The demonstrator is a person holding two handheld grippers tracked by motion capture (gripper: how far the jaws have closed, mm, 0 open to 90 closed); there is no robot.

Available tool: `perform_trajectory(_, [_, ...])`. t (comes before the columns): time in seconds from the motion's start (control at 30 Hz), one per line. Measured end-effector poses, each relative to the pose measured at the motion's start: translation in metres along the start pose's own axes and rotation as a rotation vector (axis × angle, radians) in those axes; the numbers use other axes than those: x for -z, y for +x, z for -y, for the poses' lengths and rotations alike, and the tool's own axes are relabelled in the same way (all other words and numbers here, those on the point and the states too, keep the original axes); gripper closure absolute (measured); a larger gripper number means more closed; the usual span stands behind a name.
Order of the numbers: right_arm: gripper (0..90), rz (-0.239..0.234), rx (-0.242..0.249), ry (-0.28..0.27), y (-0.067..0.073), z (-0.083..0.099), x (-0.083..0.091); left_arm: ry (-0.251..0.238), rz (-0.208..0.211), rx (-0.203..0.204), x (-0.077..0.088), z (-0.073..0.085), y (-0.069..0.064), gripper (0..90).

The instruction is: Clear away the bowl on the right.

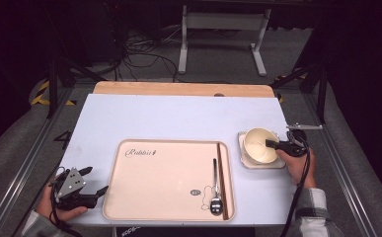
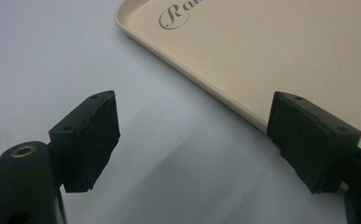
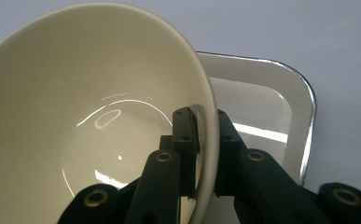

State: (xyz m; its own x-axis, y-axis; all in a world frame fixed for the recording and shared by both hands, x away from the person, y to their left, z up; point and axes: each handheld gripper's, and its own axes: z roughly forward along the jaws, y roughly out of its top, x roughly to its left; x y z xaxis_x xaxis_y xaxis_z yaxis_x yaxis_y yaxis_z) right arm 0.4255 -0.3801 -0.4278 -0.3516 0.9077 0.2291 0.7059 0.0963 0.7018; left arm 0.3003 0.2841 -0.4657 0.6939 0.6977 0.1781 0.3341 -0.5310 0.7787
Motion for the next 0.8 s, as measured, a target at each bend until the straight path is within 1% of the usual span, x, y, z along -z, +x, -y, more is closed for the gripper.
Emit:
perform_trajectory(0.17, [83.7, 0.012, 0.018, -0.006, 0.003, 0.0, 0.001, -0.001, 0.0, 0.0, 0.0, 0.0, 0.0, 17.8])
perform_trajectory(0.23, [83.8, 0.033, 0.032, -0.02, 0.006, 0.0, 0.003, -0.002, 0.0, 0.0, 0.0, 0.0, 0.0, 17.8])
perform_trajectory(0.33, [83.5, 0.037, 0.047, -0.046, 0.009, 0.0, 0.007, -0.004, 0.001, 0.001, 0.0, 0.0, 0.0, 17.8])
perform_trajectory(0.43, [83.1, 0.052, 0.055, -0.068, 0.01, 0.0, 0.011, -0.004, -0.002, 0.0, 0.0, 0.0, 0.0, 17.8])
perform_trajectory(0.47, [83.0, 0.063, 0.059, -0.076, 0.011, 0.0, 0.013, -0.004, -0.002, 0.0, 0.0, 0.0, 0.0, 17.9])
perform_trajectory(0.5, [83.0, 0.063, 0.059, -0.076, 0.011, 0.0, 0.013, -0.006, 0.0, 0.003, 0.0, 0.0, 0.0, 17.9])
perform_trajectory(0.53, [83.0, 0.082, 0.066, -0.085, 0.011, 0.0, 0.015, -0.006, -0.003, 0.007, 0.001, 0.0, 0.0, 17.9])
perform_trajectory(0.57, [83.0, 0.082, 0.066, -0.085, 0.011, 0.0, 0.015, -0.006, -0.003, 0.007, 0.001, 0.0, 0.0, 17.9])
perform_trajectory(0.6, [83.0, 0.093, 0.069, -0.093, 0.011, 0.001, 0.016, -0.007, -0.003, 0.006, 0.001, 0.0, 0.0, 17.9])
perform_trajectory(0.67, [82.9, 0.094, 0.07, -0.094, 0.011, 0.001, 0.016, -0.008, -0.002, 0.008, 0.001, 0.0, 0.0, 17.8])
perform_trajectory(0.8, [82.8, 0.112, 0.072, -0.116, 0.011, 0.001, 0.018, -0.012, -0.004, 0.009, 0.001, 0.0, 0.0, 17.9])
